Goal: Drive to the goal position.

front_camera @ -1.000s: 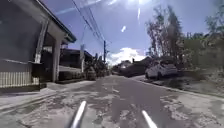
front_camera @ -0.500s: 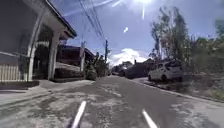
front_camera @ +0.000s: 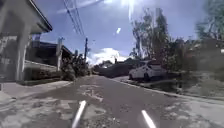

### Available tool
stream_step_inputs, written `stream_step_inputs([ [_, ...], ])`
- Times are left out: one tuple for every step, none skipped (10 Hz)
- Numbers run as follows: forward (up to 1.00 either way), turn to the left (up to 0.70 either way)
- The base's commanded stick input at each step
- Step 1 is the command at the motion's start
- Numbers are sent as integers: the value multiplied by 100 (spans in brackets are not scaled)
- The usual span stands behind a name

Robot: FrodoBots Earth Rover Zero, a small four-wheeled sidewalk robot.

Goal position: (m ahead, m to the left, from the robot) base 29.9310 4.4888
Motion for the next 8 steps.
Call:
stream_step_inputs([
  [100, 4],
  [100, 16],
  [100, 19],
  [100, 18],
  [100, 17],
  [100, 16],
  [100, 18],
  [100, 17],
])
